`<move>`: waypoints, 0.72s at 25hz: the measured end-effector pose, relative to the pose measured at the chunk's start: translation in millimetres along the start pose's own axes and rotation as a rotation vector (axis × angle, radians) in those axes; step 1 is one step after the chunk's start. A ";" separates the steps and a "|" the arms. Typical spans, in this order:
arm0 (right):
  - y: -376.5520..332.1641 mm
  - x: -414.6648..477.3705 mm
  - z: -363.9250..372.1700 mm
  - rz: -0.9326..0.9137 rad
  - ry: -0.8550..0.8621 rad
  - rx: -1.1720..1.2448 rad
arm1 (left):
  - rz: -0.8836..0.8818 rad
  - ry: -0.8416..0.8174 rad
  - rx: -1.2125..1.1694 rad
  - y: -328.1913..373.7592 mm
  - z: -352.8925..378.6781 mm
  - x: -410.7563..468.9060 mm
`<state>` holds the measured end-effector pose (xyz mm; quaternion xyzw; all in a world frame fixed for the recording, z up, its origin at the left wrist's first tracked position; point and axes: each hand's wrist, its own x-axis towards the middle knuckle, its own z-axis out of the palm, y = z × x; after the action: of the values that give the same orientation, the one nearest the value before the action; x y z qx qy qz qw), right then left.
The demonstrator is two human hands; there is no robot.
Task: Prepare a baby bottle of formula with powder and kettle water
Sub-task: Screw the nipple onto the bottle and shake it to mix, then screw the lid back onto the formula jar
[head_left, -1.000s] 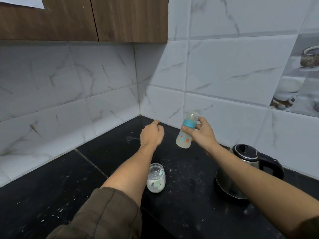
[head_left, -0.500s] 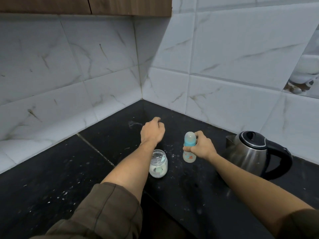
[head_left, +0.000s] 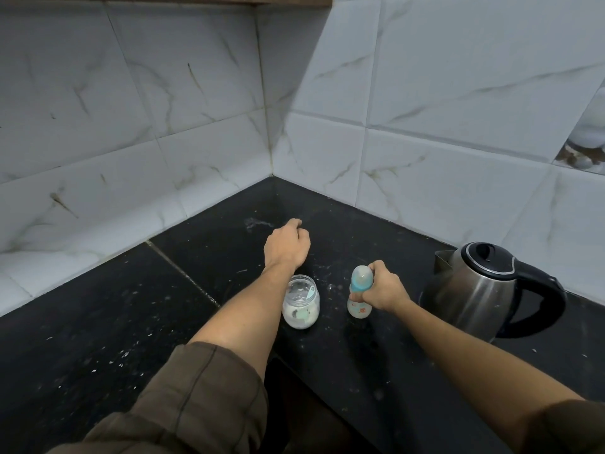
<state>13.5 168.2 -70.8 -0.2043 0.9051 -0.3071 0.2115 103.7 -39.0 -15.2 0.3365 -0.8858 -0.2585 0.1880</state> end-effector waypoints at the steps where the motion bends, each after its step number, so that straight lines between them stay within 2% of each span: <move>1: 1.5 0.3 1.0 0.006 0.000 0.007 | 0.000 0.003 0.001 -0.9 -0.1 0.5; 7: 6.9 -1.8 -0.6 0.052 -0.049 0.014 | -0.014 0.019 0.013 -9.2 -5.5 2.8; 10: -3.7 -5.3 -14.0 -0.003 -0.102 -0.030 | -0.029 0.050 0.012 -14.4 -14.9 3.6; 12: -21.1 -8.4 -25.6 -0.067 -0.058 -0.008 | -0.038 0.067 0.010 -21.1 -22.5 4.5; 15: -61.9 -5.3 -34.2 -0.240 0.123 -0.007 | -0.034 0.093 -0.001 -25.2 -35.7 5.9; 18: -114.6 1.3 -16.7 -0.409 0.134 -0.216 | -0.019 0.124 -0.008 -32.7 -54.7 11.9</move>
<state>31.5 91.9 14.5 -0.3840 0.8845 -0.2577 0.0613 139.4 -86.3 11.2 0.3595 -0.8682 -0.2426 0.2412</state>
